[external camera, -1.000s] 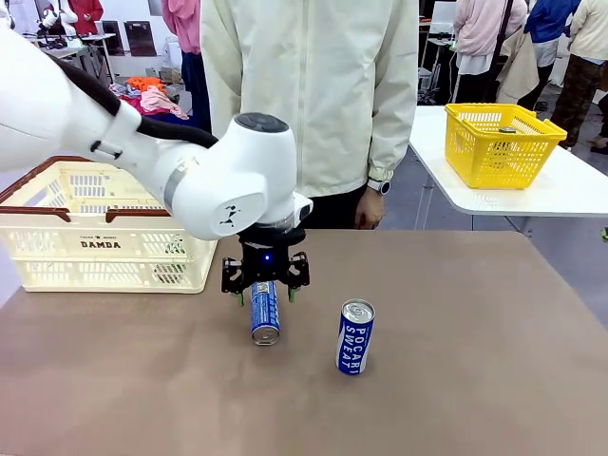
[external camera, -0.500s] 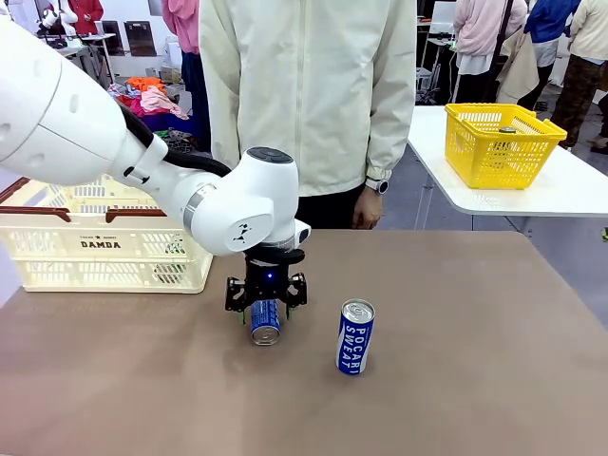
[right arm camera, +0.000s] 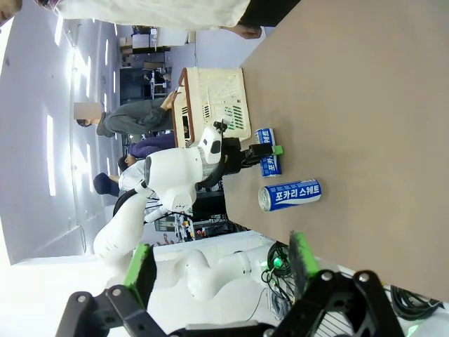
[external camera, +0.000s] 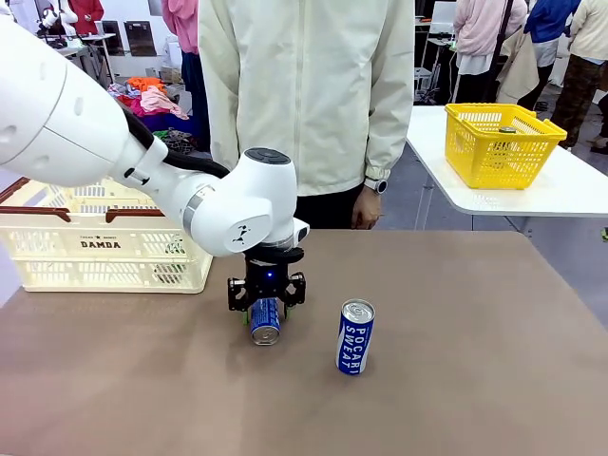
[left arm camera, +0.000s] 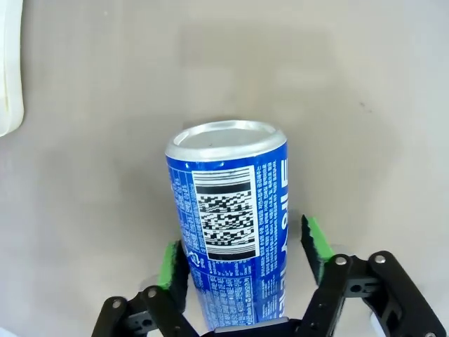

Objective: Place the drinks into the Shopping basket.
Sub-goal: Pick up one drink and place it into the Shopping basket.

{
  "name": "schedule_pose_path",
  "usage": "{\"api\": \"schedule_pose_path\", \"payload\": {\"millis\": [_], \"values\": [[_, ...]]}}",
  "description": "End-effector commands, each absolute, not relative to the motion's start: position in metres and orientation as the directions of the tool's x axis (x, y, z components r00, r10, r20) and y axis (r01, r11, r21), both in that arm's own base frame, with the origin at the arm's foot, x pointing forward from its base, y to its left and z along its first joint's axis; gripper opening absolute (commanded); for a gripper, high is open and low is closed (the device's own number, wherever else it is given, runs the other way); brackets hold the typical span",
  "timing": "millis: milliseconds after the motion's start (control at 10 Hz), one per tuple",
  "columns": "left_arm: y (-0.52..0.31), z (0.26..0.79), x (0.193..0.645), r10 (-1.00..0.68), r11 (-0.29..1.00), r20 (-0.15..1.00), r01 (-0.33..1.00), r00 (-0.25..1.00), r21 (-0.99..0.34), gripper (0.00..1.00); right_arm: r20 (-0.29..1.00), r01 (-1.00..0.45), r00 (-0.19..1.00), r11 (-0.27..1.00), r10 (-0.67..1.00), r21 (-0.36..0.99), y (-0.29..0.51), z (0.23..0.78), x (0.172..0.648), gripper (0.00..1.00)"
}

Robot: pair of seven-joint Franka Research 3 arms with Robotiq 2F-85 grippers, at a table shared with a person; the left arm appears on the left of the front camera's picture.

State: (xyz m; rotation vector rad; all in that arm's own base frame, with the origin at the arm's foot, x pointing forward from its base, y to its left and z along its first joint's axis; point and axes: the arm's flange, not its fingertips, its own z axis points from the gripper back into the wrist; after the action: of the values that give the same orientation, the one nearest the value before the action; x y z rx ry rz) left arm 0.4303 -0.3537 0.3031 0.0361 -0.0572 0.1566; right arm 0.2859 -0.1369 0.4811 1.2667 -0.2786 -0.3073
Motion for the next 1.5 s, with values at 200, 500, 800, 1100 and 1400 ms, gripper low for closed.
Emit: {"api": "schedule_pose_path", "payload": {"millis": [200,500,800,1100,1400], "values": [[-0.357,0.303,0.433,0.184,0.982,0.122,-0.187,0.975,0.013,0.0,0.021,0.081,0.922,0.245,-0.388,0.966,-0.137,0.488,0.288,1.0],[-0.357,0.315,0.432,0.143,0.989,0.136,-0.145,0.98,0.004,0.0,0.021,0.081,0.922,0.245,-0.388,0.966,-0.137,0.488,0.288,1.0],[-0.349,0.417,0.411,0.024,0.997,0.16,-0.011,0.987,-0.082,0.0,0.021,0.081,0.922,0.245,-0.388,0.966,-0.137,0.488,0.288,1.0],[-0.327,0.521,0.4,-0.095,0.988,0.152,0.112,0.984,-0.11,0.0,0.021,0.081,0.922,0.245,-0.388,0.966,-0.137,0.488,0.288,1.0],[-0.298,0.546,0.392,0.074,0.993,0.221,-0.05,0.972,-0.111,0.0,0.021,0.081,0.922,0.245,-0.388,0.966,-0.137,0.488,0.288,1.0]]}}
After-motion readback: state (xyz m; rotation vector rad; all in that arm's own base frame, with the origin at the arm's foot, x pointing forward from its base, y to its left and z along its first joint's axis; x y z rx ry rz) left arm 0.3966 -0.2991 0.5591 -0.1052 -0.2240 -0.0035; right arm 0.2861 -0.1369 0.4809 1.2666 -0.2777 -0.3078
